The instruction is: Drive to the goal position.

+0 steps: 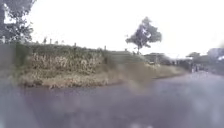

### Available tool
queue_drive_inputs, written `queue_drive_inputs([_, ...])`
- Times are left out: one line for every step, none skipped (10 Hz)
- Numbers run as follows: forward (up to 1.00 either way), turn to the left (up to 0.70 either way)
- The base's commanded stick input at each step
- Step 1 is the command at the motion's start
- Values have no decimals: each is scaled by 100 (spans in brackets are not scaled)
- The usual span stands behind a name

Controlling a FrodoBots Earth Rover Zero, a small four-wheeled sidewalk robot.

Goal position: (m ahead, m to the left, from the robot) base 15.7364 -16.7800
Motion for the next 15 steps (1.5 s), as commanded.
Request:
queue_drive_inputs([0, -70])
queue_drive_inputs([0, -70])
queue_drive_inputs([0, -70])
queue_drive_inputs([0, -70])
queue_drive_inputs([0, -70])
queue_drive_inputs([0, -70])
queue_drive_inputs([0, -70])
queue_drive_inputs([0, -70])
queue_drive_inputs([0, -70])
queue_drive_inputs([0, -70])
queue_drive_inputs([37, -51])
queue_drive_inputs([70, -35])
queue_drive_inputs([70, -35])
queue_drive_inputs([70, -35])
queue_drive_inputs([70, -35])
